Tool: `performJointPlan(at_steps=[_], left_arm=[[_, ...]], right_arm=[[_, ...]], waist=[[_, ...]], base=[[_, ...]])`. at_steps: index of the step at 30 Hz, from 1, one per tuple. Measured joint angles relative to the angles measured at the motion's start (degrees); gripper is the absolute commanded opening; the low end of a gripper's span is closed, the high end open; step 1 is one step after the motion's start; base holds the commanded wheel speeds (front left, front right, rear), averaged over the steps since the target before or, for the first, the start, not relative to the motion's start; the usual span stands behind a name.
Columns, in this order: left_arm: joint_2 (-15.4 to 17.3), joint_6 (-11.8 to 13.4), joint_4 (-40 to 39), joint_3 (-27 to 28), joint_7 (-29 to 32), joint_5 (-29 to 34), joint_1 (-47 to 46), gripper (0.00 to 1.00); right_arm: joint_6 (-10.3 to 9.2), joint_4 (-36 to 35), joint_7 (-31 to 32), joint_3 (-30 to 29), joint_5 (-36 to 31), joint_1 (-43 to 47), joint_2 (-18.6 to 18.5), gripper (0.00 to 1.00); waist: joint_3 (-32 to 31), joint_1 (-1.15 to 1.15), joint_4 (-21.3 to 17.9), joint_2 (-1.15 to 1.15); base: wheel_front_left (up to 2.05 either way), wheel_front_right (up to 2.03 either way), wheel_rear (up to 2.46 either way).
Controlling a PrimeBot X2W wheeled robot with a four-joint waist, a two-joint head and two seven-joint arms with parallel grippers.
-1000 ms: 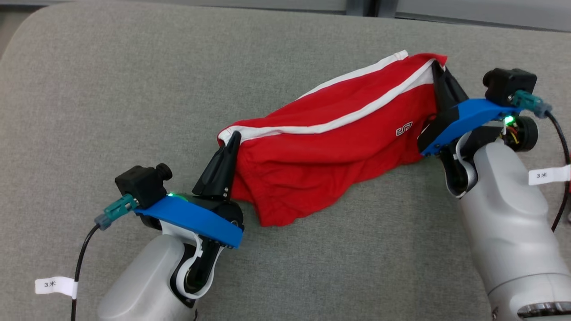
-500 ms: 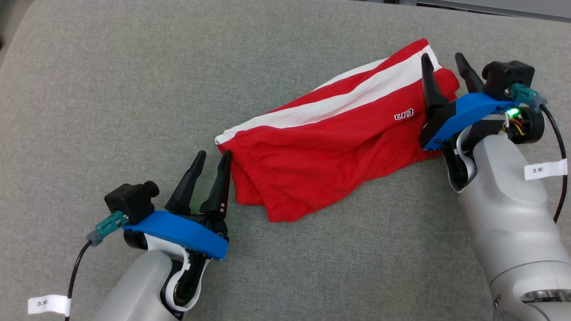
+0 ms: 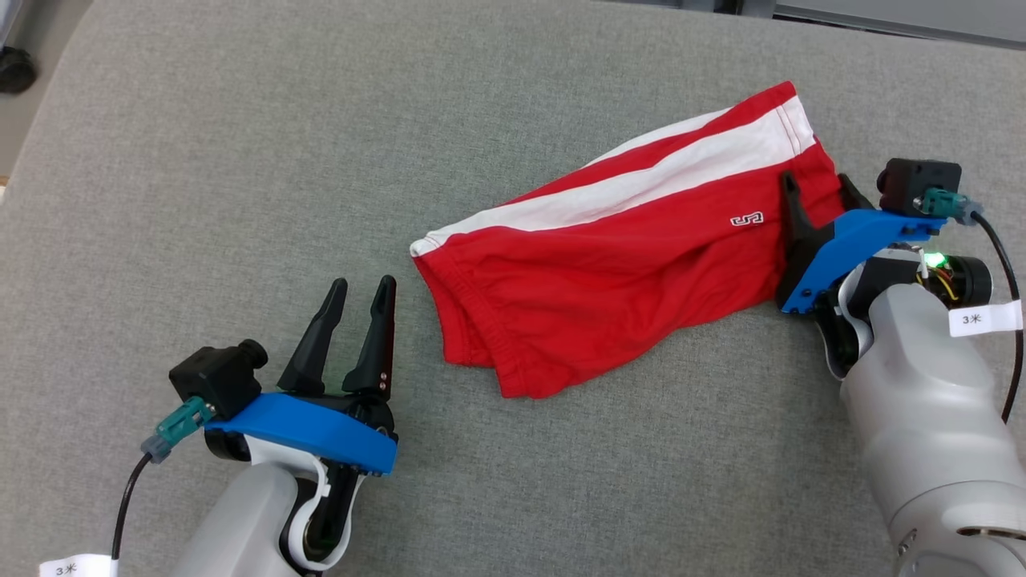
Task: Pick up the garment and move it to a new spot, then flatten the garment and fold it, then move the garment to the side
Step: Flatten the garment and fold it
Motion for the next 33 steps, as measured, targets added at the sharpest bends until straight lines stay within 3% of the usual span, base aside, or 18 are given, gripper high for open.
performJointPlan(at_steps=[1,2,8,13,25,33], left_arm=[[0.0,0.0,0.0,0.1,0.0,0.5,0.1,1.0],[0.0,0.0,0.0,0.2,0.0,0.7,0.3,1.0],[0.2,0.0,0.6,1.4,0.0,2.9,3.1,1.0],[0.2,0.0,1.6,2.3,0.0,5.3,6.9,1.0],[-2.2,0.0,2.7,4.2,0.0,9.1,16.3,1.0],[-2.7,0.0,3.1,3.4,0.0,9.7,17.2,1.0]], right_arm=[[0.0,0.2,0.0,-0.6,-0.9,0.1,0.0,0.05],[0.0,0.5,-0.2,-1.3,-1.5,0.3,0.0,0.0],[0.0,2.7,-4.6,-4.8,0.6,3.6,0.2,0.0],[-0.01,2.7,-5.5,-3.9,4.3,8.3,0.2,0.0],[-0.05,-11.6,-5.5,6.3,19.9,27.3,0.1,0.0],[-0.07,-21.8,-5.5,14.5,24.1,28.5,0.0,0.0]], waist=[[-0.2,0.0,0.1,0.0],[-0.5,0.0,0.1,0.0],[-3.8,0.0,-0.3,0.0],[-7.9,0.0,-1.5,0.0],[-18.2,-0.01,-4.0,0.0],[-19.2,-0.01,-3.3,0.0]], base=[[0.0,0.0,0.0],[0.0,0.0,0.0],[0.0,0.0,0.0],[0.0,0.0,0.0],[0.0,0.0,0.0],[0.0,0.0,0.0]])
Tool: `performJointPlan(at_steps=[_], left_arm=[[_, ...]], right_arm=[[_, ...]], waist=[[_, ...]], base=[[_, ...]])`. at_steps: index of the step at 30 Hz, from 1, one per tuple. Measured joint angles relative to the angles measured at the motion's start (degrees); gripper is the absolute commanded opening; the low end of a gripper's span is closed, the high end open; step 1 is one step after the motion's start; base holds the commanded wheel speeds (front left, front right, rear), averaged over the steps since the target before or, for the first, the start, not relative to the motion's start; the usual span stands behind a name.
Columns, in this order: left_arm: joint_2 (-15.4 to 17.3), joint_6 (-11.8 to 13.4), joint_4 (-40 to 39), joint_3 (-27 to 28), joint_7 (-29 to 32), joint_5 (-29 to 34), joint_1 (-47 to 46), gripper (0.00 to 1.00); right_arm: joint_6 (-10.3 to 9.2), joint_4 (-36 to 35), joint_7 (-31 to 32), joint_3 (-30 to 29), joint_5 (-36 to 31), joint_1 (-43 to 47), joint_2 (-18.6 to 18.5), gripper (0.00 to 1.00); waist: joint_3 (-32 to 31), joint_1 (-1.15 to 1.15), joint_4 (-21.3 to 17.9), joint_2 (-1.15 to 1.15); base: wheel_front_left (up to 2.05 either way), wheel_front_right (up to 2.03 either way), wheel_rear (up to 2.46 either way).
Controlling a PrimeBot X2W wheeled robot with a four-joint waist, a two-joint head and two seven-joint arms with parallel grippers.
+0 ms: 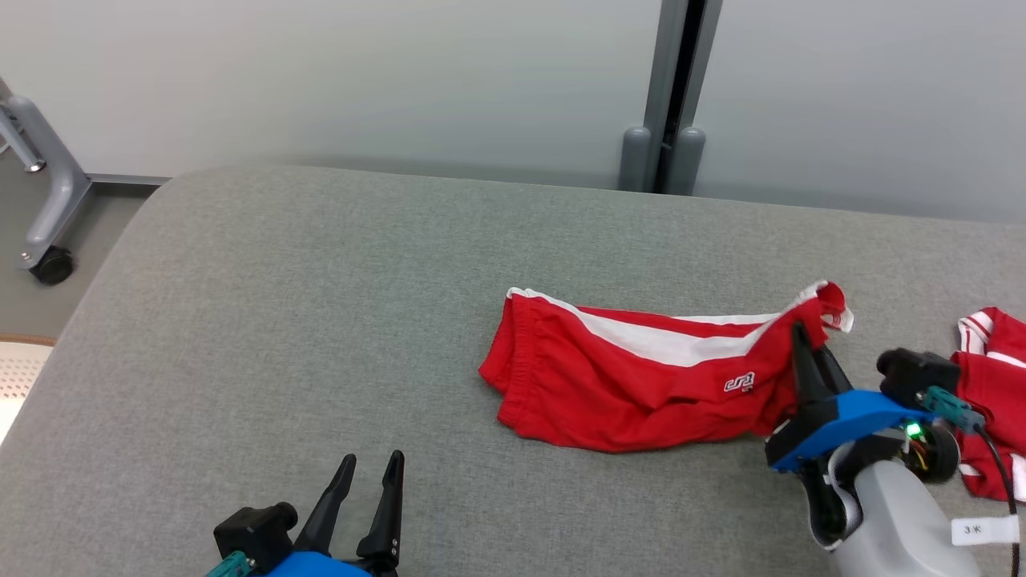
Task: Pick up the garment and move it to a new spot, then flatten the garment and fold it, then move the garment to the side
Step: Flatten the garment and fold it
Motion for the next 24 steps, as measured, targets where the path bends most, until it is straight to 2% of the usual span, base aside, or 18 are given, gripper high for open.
performJointPlan(at_steps=[6,11,12,13,14,17,20,24], left_arm=[[-0.2,0.0,0.4,-1.4,0.0,-0.1,-0.7,1.0],[-0.1,0.0,0.9,-2.1,0.0,-0.5,-0.9,1.0],[0.0,0.0,1.1,-2.3,0.0,-0.6,-0.9,1.0],[0.1,0.0,1.2,-2.4,0.0,-0.7,-1.0,1.0],[0.2,0.0,1.3,-2.5,0.0,-0.9,-1.1,1.0],[0.6,0.0,1.6,-2.4,0.0,-1.1,-1.3,1.0],[1.0,0.0,1.7,-1.3,0.0,-0.8,-1.8,1.0],[0.8,0.0,1.6,0.4,0.0,0.7,-2.1,1.0]], right_arm=[[-0.01,-4.2,0.0,14.3,7.6,-3.0,0.0,0.0],[0.0,-2.5,-0.1,26.4,13.8,-5.8,0.1,0.0],[0.0,-1.7,0.0,28.7,15.2,-6.2,0.1,0.15],[0.0,-0.9,0.1,30.9,16.5,-6.7,0.1,0.71],[0.0,-0.7,0.2,33.2,18.3,-6.9,0.1,1.0],[0.0,-1.1,0.1,38.3,22.0,-7.9,0.2,1.0],[0.0,-1.4,0.0,41.0,23.5,-8.4,0.2,1.0],[0.0,-1.3,0.0,38.1,20.5,-8.3,0.2,1.0]], waist=[[-0.4,0.0,3.1,0.0],[-0.1,0.01,6.0,0.0],[0.0,0.01,6.5,0.0],[0.2,0.01,7.0,0.0],[0.4,0.01,7.4,0.0],[0.8,0.01,7.8,0.0],[0.8,0.01,6.8,0.0],[0.6,0.01,4.5,0.0]], base=[[0.0,0.0,0.0],[0.0,0.0,0.0],[0.0,0.0,0.0],[0.0,0.0,0.0],[0.0,0.0,0.0],[0.0,0.0,0.0],[0.0,0.0,0.0],[0.0,0.0,0.0]])
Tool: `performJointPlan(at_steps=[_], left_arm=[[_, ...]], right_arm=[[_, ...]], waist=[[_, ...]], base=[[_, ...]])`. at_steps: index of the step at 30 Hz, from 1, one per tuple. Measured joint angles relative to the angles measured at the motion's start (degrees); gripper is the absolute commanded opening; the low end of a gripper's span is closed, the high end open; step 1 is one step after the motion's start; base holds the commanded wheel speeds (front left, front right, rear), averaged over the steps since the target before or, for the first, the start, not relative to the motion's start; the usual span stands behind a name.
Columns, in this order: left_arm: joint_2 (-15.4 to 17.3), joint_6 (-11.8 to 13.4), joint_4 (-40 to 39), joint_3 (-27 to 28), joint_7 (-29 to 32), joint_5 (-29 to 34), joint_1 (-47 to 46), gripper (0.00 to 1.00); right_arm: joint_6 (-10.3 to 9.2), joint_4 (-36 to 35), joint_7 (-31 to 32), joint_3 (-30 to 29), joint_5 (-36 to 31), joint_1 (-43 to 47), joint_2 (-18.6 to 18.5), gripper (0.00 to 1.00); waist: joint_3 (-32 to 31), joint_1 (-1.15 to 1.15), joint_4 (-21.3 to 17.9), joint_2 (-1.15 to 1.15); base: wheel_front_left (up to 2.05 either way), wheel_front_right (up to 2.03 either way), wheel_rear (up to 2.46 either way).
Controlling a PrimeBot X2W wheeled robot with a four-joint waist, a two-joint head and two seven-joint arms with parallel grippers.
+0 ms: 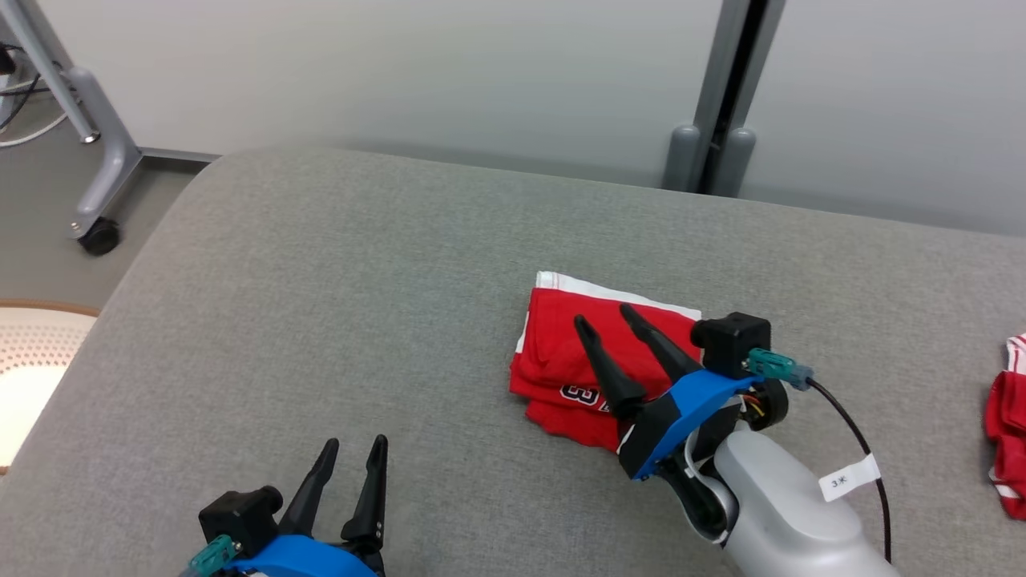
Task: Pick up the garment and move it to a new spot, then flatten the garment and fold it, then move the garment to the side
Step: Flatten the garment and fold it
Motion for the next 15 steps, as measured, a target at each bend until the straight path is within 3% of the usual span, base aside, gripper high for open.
performJointPlan(at_steps=[9,15], left_arm=[[-1.1,0.0,-0.8,6.4,0.0,7.9,-0.1,1.0],[-2.6,0.0,-1.5,10.7,0.0,14.0,2.1,1.0]], right_arm=[[0.0,-2.2,0.0,-19.4,-15.7,8.1,-0.1,1.0],[0.0,-5.8,-0.1,-26.8,-20.8,15.2,-0.1,1.0]], waist=[[-1.2,0.0,-6.3,0.0],[-2.7,0.0,-9.2,0.0]], base=[[0.0,0.0,0.0],[0.0,0.0,0.0]])
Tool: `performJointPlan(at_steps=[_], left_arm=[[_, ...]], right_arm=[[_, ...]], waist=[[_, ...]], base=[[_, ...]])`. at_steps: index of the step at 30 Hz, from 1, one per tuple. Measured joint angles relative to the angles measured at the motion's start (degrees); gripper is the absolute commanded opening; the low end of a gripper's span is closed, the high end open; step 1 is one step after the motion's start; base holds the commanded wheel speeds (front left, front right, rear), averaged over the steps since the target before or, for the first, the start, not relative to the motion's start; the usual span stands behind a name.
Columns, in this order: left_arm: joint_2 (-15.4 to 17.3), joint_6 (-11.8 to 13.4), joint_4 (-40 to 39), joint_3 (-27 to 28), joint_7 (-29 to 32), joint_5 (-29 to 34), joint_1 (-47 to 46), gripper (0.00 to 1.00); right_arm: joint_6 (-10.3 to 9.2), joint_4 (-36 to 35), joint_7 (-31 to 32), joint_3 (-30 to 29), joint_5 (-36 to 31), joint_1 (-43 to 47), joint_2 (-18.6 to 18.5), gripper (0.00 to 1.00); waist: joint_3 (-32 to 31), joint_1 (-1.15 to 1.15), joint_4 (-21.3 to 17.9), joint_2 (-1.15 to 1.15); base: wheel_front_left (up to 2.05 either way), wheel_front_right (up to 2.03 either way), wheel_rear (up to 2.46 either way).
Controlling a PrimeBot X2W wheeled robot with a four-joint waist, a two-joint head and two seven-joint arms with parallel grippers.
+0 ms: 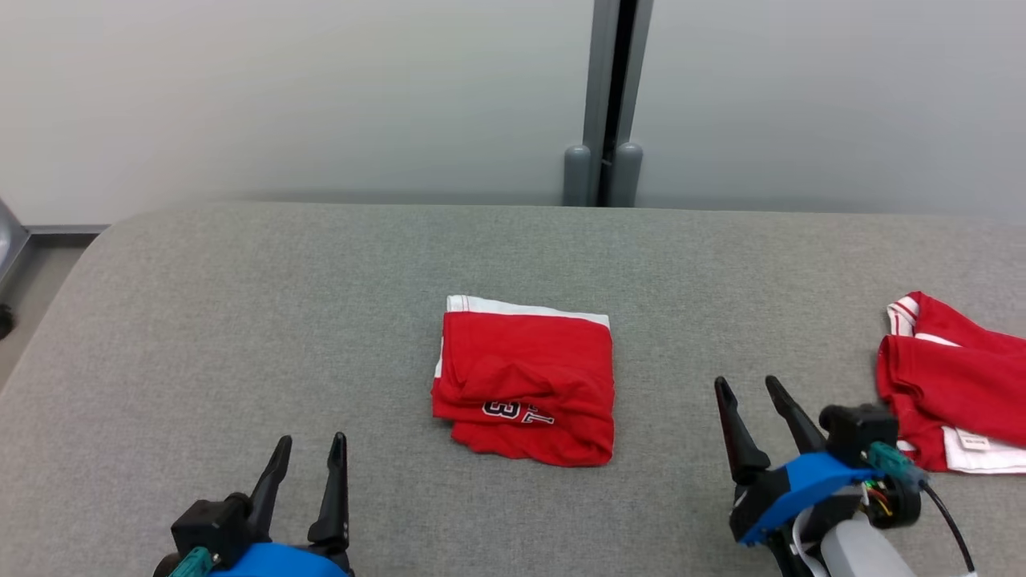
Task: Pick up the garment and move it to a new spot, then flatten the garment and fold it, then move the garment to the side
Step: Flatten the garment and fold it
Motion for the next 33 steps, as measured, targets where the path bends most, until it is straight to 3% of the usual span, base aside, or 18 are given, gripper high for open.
performJointPlan(at_steps=[8,15,16,18,26,33], left_arm=[[-2.8,0.0,-1.4,3.5,0.0,4.7,4.9,1.0],[-3.3,0.0,-1.6,2.4,0.0,5.2,4.8,1.0],[-3.3,0.0,-1.6,2.2,0.0,5.2,4.5,1.0],[-3.2,0.0,-1.7,1.7,0.0,5.2,3.8,1.0],[-1.6,0.0,-1.7,-2.2,0.0,3.2,0.7,1.0],[-0.1,0.0,-1.4,-4.6,0.0,0.6,-1.7,1.0]], right_arm=[[0.0,-1.4,0.0,-2.5,1.0,7.0,0.0,1.0],[0.0,-1.6,0.0,-2.0,1.1,6.9,0.0,0.98],[0.0,-1.5,0.0,-1.6,1.1,6.7,0.0,0.4],[0.0,-1.0,0.0,-0.7,1.1,5.9,0.0,0.0],[0.0,3.2,0.0,2.8,-1.1,-5.2,0.0,0.0],[0.0,13.9,0.6,2.0,-6.1,-16.5,0.0,0.0]], waist=[[-1.5,0.0,-2.5,0.0],[-1.2,0.0,-2.1,0.0],[-1.0,0.0,-1.8,0.0],[-0.6,0.0,-1.1,0.0],[3.1,0.0,3.4,0.0],[6.8,0.0,9.5,0.0]], base=[[0.0,0.0,0.0],[0.0,0.0,0.0],[0.0,0.0,0.0],[0.0,0.0,0.0],[0.0,0.0,0.0],[0.0,0.0,0.0]])
